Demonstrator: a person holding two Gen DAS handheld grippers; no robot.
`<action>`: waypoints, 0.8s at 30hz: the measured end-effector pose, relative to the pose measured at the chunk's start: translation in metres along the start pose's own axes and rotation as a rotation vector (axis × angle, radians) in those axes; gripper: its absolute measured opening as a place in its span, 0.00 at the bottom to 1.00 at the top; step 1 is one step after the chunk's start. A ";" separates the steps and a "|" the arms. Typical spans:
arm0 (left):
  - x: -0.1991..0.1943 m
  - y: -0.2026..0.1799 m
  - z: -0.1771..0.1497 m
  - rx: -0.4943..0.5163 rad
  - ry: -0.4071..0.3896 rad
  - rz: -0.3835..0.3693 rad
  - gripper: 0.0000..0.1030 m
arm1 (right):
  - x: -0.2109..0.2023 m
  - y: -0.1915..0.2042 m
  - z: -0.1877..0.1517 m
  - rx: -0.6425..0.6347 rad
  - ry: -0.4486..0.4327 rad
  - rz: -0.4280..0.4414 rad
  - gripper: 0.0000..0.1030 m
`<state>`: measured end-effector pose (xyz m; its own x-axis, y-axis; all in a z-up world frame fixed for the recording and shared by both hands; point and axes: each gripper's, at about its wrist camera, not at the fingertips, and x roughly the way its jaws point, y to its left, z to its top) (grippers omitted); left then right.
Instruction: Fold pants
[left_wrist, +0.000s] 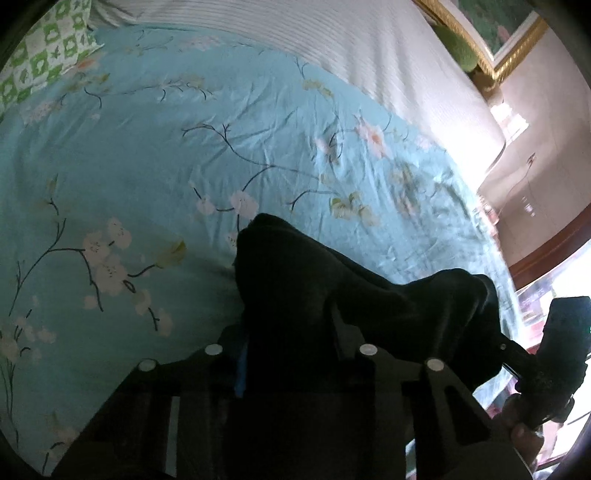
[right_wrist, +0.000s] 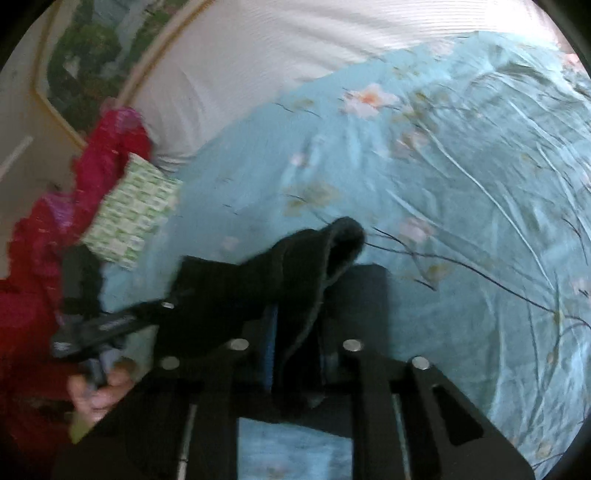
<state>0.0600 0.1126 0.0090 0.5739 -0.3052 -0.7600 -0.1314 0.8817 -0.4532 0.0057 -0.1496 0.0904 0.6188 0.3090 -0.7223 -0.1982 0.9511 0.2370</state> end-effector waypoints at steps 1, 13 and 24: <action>-0.004 0.002 0.001 -0.010 -0.004 -0.011 0.31 | -0.003 0.005 0.002 -0.011 -0.007 0.013 0.15; 0.013 0.007 -0.005 0.013 0.007 -0.002 0.42 | 0.010 -0.020 -0.025 -0.041 0.065 -0.152 0.25; 0.002 0.014 -0.011 -0.002 0.003 0.028 0.63 | 0.005 -0.038 -0.028 -0.002 0.075 -0.171 0.45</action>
<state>0.0509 0.1201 -0.0039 0.5673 -0.2820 -0.7737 -0.1489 0.8889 -0.4332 -0.0047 -0.1844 0.0600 0.5856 0.1421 -0.7981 -0.0968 0.9897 0.1052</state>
